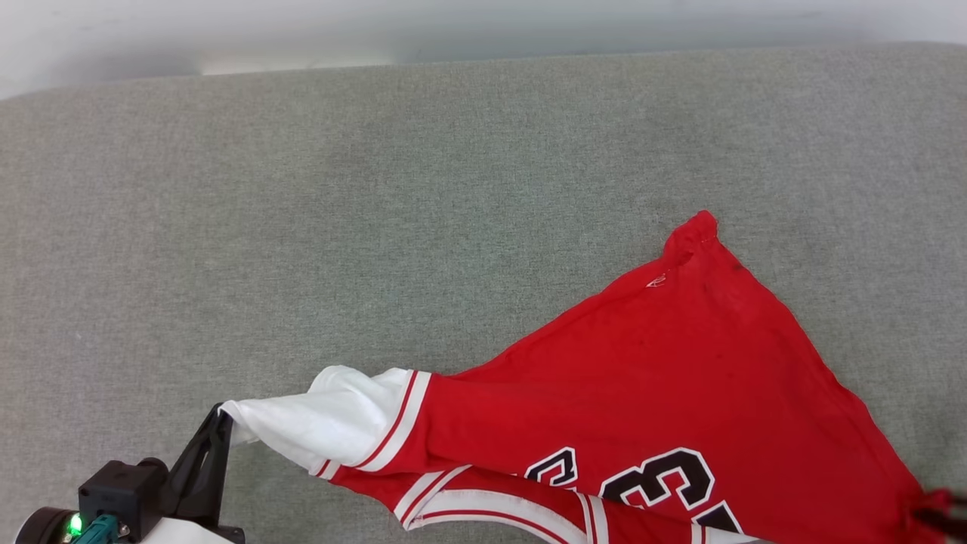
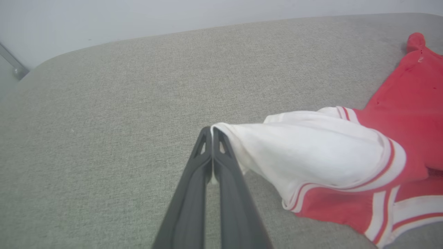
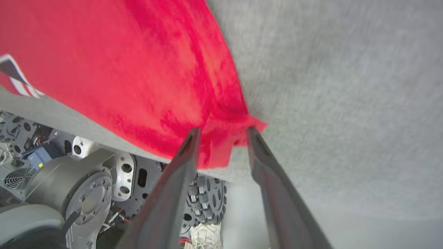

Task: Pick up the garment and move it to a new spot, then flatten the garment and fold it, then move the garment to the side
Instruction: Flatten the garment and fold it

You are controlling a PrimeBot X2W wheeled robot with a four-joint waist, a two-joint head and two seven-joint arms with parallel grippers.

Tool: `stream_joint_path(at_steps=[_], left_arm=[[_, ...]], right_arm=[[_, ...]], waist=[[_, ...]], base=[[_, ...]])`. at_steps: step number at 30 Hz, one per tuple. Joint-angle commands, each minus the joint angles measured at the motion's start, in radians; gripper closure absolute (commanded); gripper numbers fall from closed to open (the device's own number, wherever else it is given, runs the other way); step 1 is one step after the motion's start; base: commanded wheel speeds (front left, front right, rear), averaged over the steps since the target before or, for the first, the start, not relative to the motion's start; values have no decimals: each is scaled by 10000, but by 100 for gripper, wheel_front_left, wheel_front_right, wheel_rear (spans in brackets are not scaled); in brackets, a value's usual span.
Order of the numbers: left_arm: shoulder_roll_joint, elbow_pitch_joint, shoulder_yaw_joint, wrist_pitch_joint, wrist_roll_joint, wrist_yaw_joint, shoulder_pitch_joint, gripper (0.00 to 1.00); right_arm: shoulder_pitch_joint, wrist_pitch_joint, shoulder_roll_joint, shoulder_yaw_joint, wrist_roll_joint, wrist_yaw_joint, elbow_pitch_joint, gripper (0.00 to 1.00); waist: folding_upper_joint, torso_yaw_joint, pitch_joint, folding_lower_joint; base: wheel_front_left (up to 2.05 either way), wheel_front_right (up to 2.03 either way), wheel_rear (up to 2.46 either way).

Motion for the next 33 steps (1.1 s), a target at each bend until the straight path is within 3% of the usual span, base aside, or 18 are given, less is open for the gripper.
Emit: stream_joint_path(at_steps=[1, 7, 13, 18, 24, 33], left_arm=[[18, -34, 4, 12, 14, 50, 121, 100], [-31, -182, -64, 8, 117, 64, -32, 100], [-125, -333, -218, 90, 316, 2, -449, 100], [-360, -322, -446, 155, 561, -147, -1047, 100], [-681, -237, -644, 168, 749, -269, -1582, 100], [-1050, -41, -828, 112, 898, -396, -2096, 100]], right_arm=[[-349, -94, -75, -276, -30, -4, -256, 0], [-1804, 107, -198, -1087, -375, -4, -1599, 0], [-3997, 1422, -239, -385, -773, -4, -2158, 0], [-6125, 2651, 254, 985, -1352, -4, -1511, 0], [-8242, 3353, 1036, 2589, -1902, -5, -122, 0], [-9434, 2822, 1822, 4036, -2081, -4, 1983, 0]], waist=[[0, 20, -33, 2], [0, 200, 93, 2], [0, 571, 542, 2], [0, 1010, 1047, 2], [0, 1419, 1623, 2], [0, 1740, 2296, 2]], base=[[0, 0, 0], [0, 0, 0], [0, 0, 0], [0, 0, 0], [0, 0, 0], [0, 0, 0]])
